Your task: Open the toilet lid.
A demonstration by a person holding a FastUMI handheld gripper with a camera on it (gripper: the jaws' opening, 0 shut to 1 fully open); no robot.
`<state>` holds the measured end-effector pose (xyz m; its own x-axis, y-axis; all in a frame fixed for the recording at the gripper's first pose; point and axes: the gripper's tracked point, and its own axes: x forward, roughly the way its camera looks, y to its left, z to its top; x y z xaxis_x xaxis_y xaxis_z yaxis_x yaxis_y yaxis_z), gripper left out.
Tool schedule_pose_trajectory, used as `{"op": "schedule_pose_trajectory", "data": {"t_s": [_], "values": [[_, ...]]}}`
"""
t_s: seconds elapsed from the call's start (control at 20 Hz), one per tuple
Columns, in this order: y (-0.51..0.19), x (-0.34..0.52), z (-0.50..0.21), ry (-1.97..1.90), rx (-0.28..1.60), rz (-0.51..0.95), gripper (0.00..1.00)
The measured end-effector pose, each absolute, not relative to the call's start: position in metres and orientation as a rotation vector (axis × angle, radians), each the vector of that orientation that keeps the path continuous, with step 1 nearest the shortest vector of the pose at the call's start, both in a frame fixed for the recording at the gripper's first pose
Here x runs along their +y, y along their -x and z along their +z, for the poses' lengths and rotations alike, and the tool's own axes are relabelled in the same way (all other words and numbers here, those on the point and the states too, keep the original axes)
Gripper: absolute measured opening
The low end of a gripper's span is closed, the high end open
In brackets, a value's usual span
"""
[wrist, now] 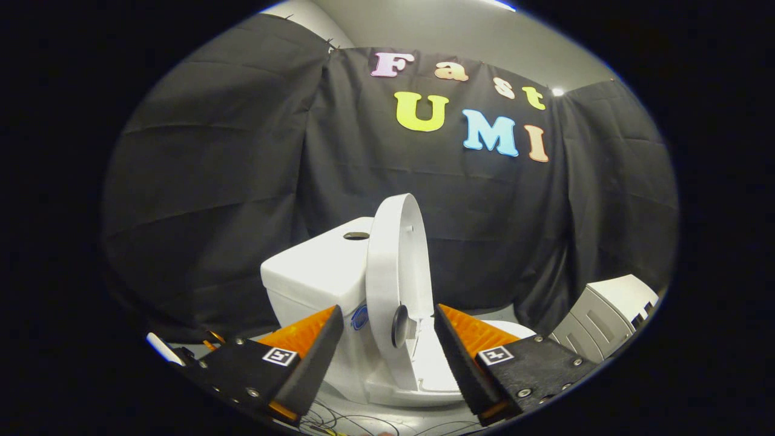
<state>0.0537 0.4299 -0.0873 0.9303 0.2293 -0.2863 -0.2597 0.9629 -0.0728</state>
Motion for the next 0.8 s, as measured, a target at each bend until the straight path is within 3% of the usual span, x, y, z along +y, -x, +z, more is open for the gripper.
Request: {"op": "schedule_pose_trajectory", "data": {"t_s": [0.55, 0.8], "values": [[-0.048, 0.322, 0.042, 0.03, 0.027, 0.354, 0.95], [-0.04, 0.249, 0.056, -0.046, -0.026, 0.347, 0.95]]}}
